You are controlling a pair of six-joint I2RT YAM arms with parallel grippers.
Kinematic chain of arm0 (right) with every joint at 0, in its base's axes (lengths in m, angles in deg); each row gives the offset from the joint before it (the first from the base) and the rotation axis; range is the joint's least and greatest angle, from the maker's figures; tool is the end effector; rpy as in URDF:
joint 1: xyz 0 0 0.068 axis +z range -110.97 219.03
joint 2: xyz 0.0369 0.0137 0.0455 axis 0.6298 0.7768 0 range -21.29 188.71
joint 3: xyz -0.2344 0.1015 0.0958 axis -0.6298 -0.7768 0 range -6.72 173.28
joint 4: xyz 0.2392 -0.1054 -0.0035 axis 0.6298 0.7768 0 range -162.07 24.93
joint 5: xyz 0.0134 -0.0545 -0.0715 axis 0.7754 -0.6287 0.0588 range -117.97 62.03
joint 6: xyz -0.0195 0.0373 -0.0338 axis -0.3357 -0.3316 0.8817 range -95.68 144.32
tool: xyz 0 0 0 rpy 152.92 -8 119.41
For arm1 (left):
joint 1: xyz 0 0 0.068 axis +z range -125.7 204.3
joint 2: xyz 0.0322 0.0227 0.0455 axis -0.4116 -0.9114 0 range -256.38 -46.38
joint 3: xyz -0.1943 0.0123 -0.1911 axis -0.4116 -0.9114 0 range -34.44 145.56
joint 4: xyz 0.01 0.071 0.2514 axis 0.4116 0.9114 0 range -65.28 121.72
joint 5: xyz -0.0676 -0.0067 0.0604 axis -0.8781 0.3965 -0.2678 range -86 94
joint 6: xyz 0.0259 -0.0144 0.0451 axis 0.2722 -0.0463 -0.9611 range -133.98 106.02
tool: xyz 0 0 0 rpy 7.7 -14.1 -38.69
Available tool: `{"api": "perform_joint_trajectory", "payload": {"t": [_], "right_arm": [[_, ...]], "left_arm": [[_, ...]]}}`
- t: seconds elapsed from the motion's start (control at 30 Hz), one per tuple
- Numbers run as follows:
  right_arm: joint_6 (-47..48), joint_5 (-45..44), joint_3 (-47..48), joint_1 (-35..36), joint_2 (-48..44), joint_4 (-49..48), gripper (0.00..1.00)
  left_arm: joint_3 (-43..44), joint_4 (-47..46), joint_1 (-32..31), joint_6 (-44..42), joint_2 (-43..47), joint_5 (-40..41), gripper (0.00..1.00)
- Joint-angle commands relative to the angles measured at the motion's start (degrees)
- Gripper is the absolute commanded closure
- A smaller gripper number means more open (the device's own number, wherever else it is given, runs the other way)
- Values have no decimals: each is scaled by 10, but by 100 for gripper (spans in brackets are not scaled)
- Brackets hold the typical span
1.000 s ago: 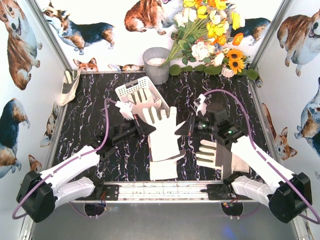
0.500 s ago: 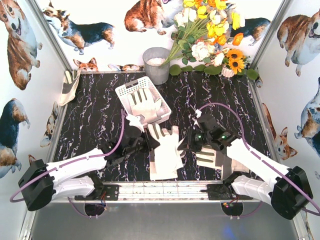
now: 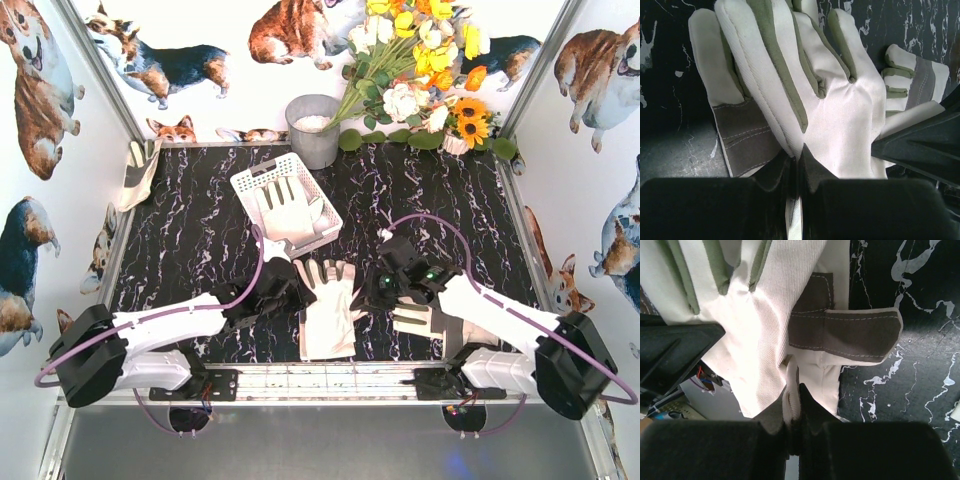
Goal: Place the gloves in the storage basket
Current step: Pair the glove with the glove.
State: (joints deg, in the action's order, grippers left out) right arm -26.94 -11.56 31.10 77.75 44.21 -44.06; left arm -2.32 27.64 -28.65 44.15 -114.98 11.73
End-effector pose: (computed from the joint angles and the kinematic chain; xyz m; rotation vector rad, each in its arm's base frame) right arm 0.1624 0.1431 0.2037 0.1808 2.7760 0.8900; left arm 0.1489 -0.1892 0.1925 -0.1852 2.3988 -0.8452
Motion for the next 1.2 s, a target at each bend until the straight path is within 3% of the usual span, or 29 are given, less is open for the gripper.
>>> {"api": "perform_joint_trajectory", "payload": {"t": [0.0,0.67,1.07,1.17], "right_arm": [[13,-14,8,2,19,36,100],[29,-2,44,3,120,61,100],[31,-6,54,3,145,72,100],[33,-8,54,3,142,72,100]], "left_arm": [[17,45,8,-12,-9,80,100],[67,136,9,3,-99,98,100],[66,145,25,9,-118,87,100],[64,144,28,10,-119,85,93]]}}
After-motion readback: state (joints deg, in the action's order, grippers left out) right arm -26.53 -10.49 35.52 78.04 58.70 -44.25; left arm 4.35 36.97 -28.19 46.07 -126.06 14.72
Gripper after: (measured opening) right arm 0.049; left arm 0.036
